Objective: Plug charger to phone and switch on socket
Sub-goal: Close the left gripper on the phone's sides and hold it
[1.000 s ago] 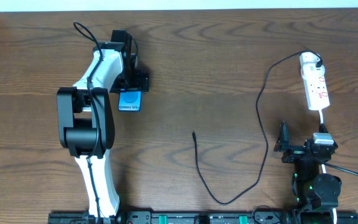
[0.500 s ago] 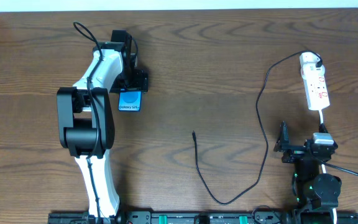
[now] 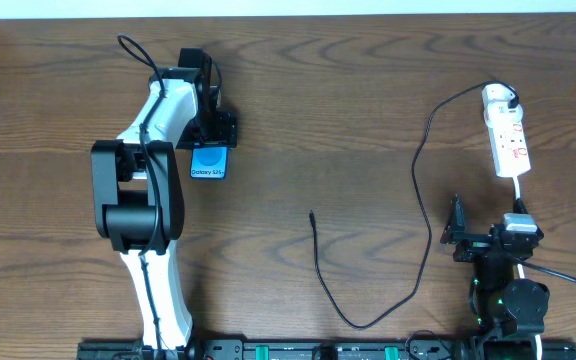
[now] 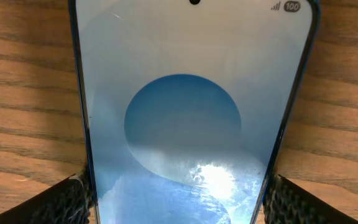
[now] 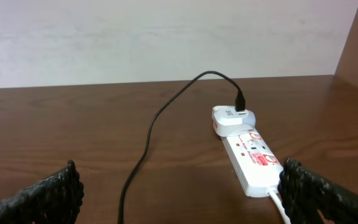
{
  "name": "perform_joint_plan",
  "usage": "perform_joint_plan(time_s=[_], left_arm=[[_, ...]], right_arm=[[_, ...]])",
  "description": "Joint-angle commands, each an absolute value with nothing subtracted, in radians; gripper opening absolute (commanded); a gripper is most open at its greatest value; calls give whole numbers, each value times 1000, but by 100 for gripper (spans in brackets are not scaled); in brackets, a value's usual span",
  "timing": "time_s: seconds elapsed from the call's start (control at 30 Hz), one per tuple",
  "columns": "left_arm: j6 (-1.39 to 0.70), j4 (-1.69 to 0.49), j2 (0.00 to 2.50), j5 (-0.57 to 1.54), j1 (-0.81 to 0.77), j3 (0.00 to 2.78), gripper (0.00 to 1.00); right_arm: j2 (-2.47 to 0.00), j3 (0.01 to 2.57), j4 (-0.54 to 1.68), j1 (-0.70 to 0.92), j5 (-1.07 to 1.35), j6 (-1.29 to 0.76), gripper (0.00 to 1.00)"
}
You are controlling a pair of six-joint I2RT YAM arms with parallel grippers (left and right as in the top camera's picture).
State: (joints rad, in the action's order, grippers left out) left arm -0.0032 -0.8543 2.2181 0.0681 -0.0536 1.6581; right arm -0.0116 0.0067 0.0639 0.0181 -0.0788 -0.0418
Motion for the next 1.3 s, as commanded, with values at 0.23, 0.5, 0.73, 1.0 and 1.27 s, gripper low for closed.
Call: perform_joint_plan(time_s=[0.23, 0.5, 0.73, 1.0, 1.27], left_arm=[[-5, -851, 2248, 59, -52, 1644, 83], [-5, -851, 2248, 59, -52, 1644, 81], [-5, -851, 2248, 59, -52, 1644, 77], [-5, -855, 2248, 59, -52, 1644, 75], [-5, -855, 2248, 59, -52, 1644, 68]], right_arm=[[-6, 6, 68, 28, -83, -52, 99], [-6, 6, 68, 28, -83, -52, 99], [-6, 6, 68, 28, -83, -52, 99], [-6, 6, 68, 28, -83, -52, 99], [-6, 6, 68, 28, -83, -52, 99]])
